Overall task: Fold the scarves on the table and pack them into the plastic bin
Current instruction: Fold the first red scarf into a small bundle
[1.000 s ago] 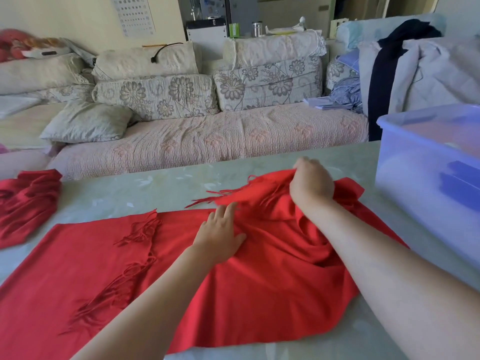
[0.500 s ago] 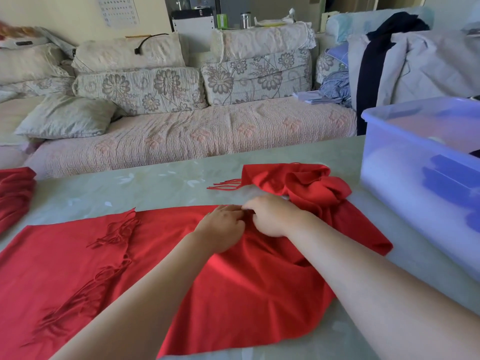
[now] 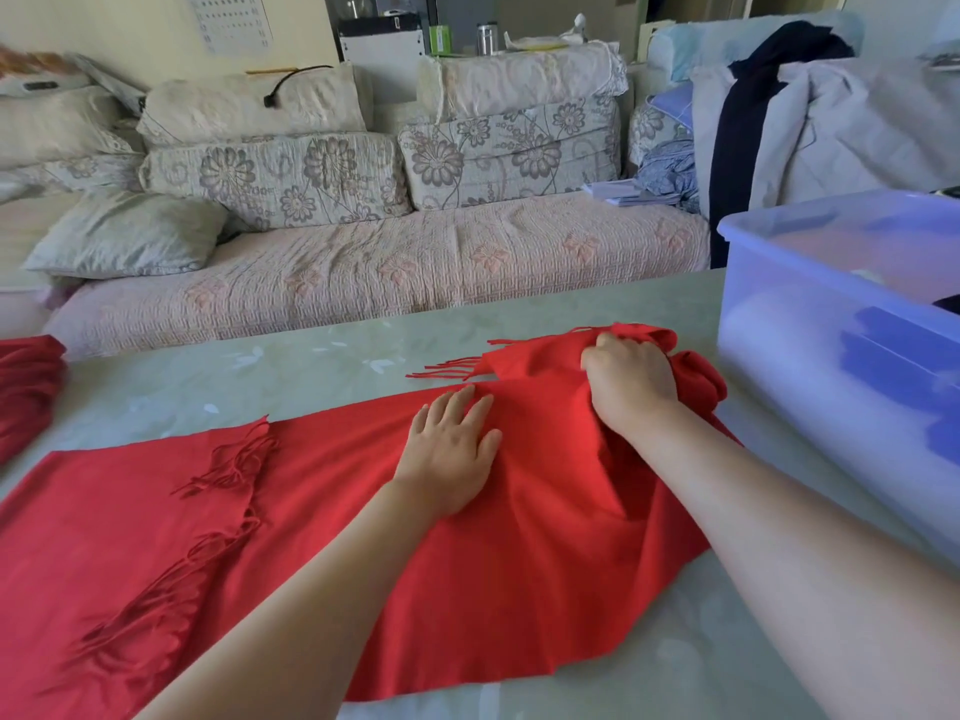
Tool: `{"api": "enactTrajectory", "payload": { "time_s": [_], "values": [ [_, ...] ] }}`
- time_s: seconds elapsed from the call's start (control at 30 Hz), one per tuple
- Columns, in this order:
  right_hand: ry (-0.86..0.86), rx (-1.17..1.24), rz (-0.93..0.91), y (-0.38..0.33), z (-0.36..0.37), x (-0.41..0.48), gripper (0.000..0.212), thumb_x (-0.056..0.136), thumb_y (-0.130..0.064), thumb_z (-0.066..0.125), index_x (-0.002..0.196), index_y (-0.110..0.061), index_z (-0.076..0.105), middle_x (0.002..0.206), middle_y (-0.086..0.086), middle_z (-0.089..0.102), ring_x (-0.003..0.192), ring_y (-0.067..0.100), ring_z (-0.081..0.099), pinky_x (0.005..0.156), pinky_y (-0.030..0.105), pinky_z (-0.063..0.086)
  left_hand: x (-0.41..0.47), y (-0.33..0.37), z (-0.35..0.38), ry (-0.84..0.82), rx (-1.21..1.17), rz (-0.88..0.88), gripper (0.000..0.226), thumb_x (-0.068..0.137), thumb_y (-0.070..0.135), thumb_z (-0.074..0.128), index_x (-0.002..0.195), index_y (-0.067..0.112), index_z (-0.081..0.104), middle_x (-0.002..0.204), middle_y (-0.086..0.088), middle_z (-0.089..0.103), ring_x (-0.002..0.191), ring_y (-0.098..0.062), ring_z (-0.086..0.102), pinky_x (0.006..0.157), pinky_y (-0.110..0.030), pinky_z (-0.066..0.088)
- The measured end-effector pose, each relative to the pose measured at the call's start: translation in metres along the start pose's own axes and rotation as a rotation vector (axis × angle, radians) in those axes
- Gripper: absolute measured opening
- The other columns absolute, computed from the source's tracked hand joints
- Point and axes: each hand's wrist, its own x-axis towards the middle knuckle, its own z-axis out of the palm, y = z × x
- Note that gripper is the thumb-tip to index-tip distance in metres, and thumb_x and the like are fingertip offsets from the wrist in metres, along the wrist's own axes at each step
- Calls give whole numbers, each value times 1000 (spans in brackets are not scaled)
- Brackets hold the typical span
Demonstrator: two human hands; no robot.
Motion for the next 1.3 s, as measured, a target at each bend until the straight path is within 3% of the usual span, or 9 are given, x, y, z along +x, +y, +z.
{"api": "enactTrajectory", "payload": {
  "time_s": [0.1, 0.23, 0.5, 0.67, 0.77, 0.93, 1.07, 1.17, 1.3],
  "values": [
    [161, 131, -18, -3, -4, 3, 32, 92, 2, 43, 117, -11, 59, 114, 10, 53, 98, 32, 61, 70, 41, 45, -12, 0, 6, -4, 2, 29, 57, 97, 56, 25, 150, 35, 28, 156, 7, 27, 145, -18, 19, 119, -40, 15],
    [174, 442, -144, -3, -8, -2, 39, 87, 3, 47, 114, -16, 67, 113, 5, 56, 100, 31, 59, 75, 42, 50, -10, 4, 1, -184, -32, -47, 62, 99, 58, 23, 156, 35, 11, 164, 5, 5, 151, -16, -3, 122, -43, -2],
    [-278, 618, -145, 10, -37, -79, 32, 73, -3, 48, 68, -29, 67, 82, -14, 69, 82, 5, 63, 81, 33, 55, -42, 50, -6, 72, -63, 58, 47, 100, 44, 36, 145, 30, 36, 153, 3, 31, 143, -20, 22, 118, -37, 16],
    [-388, 634, -123, 18, -38, -121, 29, 79, -26, 62, 105, -37, 70, 115, -17, 60, 103, 3, 59, 98, 34, 49, -85, 73, 4, 11, -55, 27, 56, 97, 53, 36, 148, 31, 32, 155, 3, 27, 143, -22, 22, 118, -40, 17],
    [-545, 351, -112, 25, -43, -135, 80, 81, -57, 60, 153, -40, 28, 157, -7, 34, 141, 18, 38, 112, 42, 37, -100, 80, 7, -108, -39, 58, 74, 94, 67, 27, 156, 34, 3, 164, 3, -5, 151, -22, -4, 121, -48, -1],
    [-759, 32, 17, 36, -58, -147, 87, 82, -56, 55, 157, -38, 15, 165, 0, 17, 148, 23, 27, 116, 49, 23, -107, 93, 3, -226, 19, 125, 93, 85, 80, 30, 156, 31, -5, 163, 4, -13, 150, -20, -13, 120, -52, -6],
    [-443, -69, -101, 13, -69, -147, 61, 82, -43, 54, 141, -29, 48, 145, 10, 42, 133, 29, 40, 109, 45, 30, -111, 90, -2, -145, -22, 108, 87, 88, 75, 34, 156, 29, 8, 164, 6, 0, 151, -14, -4, 121, -50, -6],
    [-145, 70, -203, -14, -61, -143, 51, 88, -38, 54, 137, -25, 51, 143, 10, 42, 130, 30, 41, 107, 43, 35, -115, 81, -1, -113, 18, 23, 82, 90, 71, 30, 156, 26, 11, 164, 5, 1, 151, -16, -5, 120, -51, -8],
    [-319, 399, -261, -47, -43, -137, 64, 102, -43, 41, 159, -24, 18, 166, 9, 8, 153, 23, 9, 122, 37, 11, -121, 72, -5, -144, -51, 54, 78, 93, 67, 30, 157, 26, 12, 164, 5, 2, 151, -12, -3, 122, -45, -1]
  ]
}}
